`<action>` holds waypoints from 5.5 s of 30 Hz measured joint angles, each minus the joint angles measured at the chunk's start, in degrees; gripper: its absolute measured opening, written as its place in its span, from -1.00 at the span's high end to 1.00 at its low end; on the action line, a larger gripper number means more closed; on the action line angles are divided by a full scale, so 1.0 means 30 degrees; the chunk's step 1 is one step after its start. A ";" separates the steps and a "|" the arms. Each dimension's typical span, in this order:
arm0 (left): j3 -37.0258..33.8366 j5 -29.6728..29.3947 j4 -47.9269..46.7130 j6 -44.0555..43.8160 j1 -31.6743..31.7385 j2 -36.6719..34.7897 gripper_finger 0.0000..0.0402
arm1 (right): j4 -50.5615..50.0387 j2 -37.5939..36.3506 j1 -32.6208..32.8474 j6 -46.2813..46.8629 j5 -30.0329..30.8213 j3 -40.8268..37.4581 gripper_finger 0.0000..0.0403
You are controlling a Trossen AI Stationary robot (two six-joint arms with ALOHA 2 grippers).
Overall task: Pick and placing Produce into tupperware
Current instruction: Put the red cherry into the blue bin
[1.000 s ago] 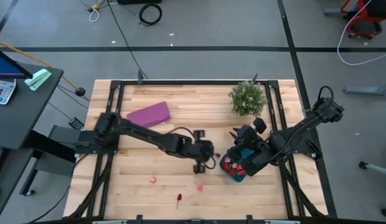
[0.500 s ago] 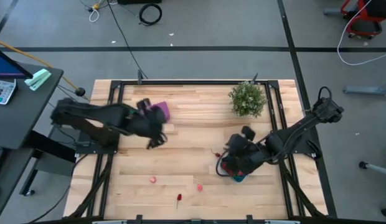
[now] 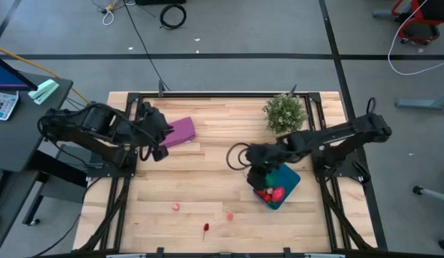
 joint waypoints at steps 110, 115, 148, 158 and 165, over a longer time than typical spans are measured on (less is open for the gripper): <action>0.0000 0.0000 0.0458 0.4711 0.3053 0.0029 0.89 | -0.0976 0.8860 -0.2055 -0.0970 -0.1888 -0.0044 0.69; 0.0000 0.0000 0.0458 0.4711 0.3053 0.0029 0.89 | -0.1209 0.8691 -0.1911 -0.0984 -0.2642 0.0024 0.88; -0.0007 0.0006 0.0378 0.3767 0.3009 0.0029 0.91 | -0.4116 0.3862 0.4445 0.7686 0.3544 -0.0233 0.74; -0.0007 0.0003 0.0378 0.3501 0.3009 0.0029 0.90 | -0.4106 0.3862 0.4463 0.7863 0.3565 -0.0233 0.67; -0.0007 0.0000 0.0378 0.3495 0.3009 0.0029 0.94 | -0.4116 0.3862 0.4459 0.7518 0.3543 -0.0233 0.42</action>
